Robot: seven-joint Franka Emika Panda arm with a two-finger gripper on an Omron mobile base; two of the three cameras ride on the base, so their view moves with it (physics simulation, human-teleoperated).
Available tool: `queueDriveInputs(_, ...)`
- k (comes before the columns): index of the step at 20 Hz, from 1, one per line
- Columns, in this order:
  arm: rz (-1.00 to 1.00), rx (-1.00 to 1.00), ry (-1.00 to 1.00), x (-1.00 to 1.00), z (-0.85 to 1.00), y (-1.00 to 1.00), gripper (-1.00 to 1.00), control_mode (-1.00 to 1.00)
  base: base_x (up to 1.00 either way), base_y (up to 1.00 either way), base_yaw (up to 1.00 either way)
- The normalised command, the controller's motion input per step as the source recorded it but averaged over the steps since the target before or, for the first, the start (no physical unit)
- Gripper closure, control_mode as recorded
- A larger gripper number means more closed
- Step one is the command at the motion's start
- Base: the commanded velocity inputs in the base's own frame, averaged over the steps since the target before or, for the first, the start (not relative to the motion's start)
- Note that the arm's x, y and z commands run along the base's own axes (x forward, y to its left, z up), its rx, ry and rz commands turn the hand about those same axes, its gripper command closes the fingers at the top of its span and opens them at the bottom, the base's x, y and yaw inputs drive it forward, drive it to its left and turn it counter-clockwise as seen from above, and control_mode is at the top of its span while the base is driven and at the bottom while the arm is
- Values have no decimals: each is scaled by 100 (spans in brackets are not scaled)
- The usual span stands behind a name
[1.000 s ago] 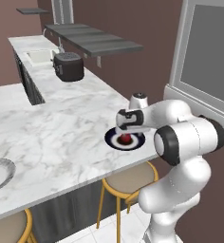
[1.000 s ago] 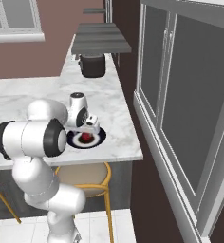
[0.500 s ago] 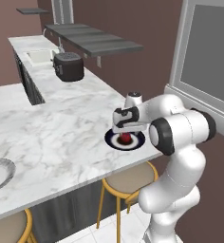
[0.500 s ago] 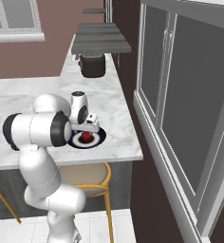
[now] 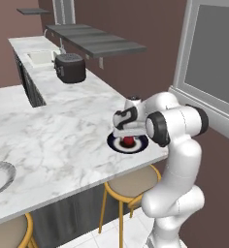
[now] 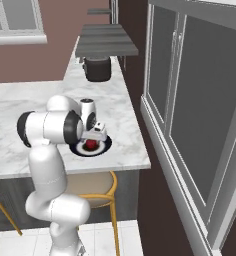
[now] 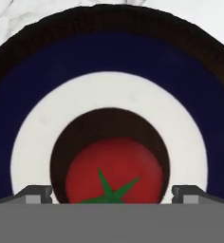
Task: Transport the chicken drumstick and tomato to the fridge. Place the chicken drumstick on the rack containing meat and place the tomato on the rack containing the vegetable, ensuring meats and vegetables are on different racks.
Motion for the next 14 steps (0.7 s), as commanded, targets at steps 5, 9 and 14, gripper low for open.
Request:
queueDriveInputs(5,0,0,7,7,-10,0,-100,-100,0,0,0)
queueDriveInputs(9,0,1,10,-15,0,0,-100,-100,0,0,0)
queueDriveInputs(14,0,0,6,-1,-10,0,-100,-100,0,0,0)
